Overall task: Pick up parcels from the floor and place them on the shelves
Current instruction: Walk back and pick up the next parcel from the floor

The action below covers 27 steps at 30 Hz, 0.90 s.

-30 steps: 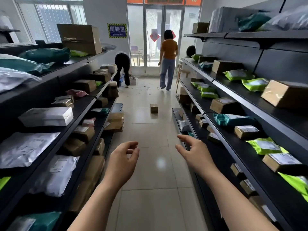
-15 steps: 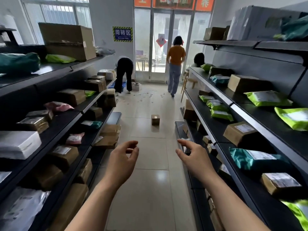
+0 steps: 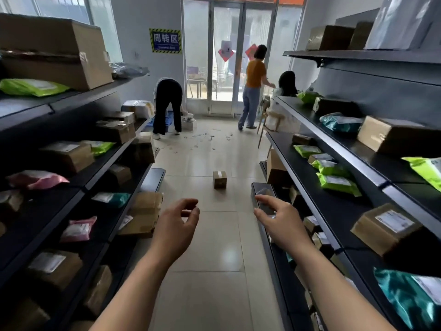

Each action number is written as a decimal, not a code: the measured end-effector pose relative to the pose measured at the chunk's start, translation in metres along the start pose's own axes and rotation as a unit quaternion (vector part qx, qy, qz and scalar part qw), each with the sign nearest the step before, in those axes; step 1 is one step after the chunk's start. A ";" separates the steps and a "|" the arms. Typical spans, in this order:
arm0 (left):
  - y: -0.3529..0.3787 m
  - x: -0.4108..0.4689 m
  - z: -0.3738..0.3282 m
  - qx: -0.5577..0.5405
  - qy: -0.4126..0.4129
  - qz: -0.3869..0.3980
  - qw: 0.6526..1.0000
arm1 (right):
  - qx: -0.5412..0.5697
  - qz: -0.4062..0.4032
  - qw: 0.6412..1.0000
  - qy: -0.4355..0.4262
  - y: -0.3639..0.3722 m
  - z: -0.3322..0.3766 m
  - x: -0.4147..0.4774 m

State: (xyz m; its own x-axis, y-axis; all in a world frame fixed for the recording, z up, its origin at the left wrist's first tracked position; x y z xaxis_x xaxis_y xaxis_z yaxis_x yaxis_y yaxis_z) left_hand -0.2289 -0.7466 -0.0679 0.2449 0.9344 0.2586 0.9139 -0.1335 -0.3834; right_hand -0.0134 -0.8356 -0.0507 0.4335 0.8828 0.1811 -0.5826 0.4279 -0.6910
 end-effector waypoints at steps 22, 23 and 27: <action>0.107 0.368 0.101 0.019 -0.031 0.041 0.998 | 0.011 0.024 0.999 0.037 0.092 -0.055 0.386; 0.115 0.390 0.101 0.019 -0.031 0.038 0.999 | 0.011 0.024 0.999 0.036 0.093 -0.059 0.409; 0.143 0.472 0.105 0.023 -0.032 0.015 0.999 | 0.010 0.030 0.999 0.022 0.091 -0.074 0.498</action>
State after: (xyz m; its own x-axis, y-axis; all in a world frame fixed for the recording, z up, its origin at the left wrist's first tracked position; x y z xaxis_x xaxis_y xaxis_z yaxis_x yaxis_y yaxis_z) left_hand -0.0164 -0.2899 -0.0940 0.2503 0.9494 0.1897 0.8902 -0.1486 -0.4305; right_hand 0.2004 -0.3714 -0.0749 0.4267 0.8979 0.1079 -0.6221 0.3780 -0.6856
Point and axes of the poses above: each hand's wrist, its own x-axis towards the middle knuckle, its own y-axis out of the palm, z = x × y, the point moved 4 cm from there along x, towards the middle knuckle, and after that the axes turned 7 degrees about -x, right-handed, at the moved point
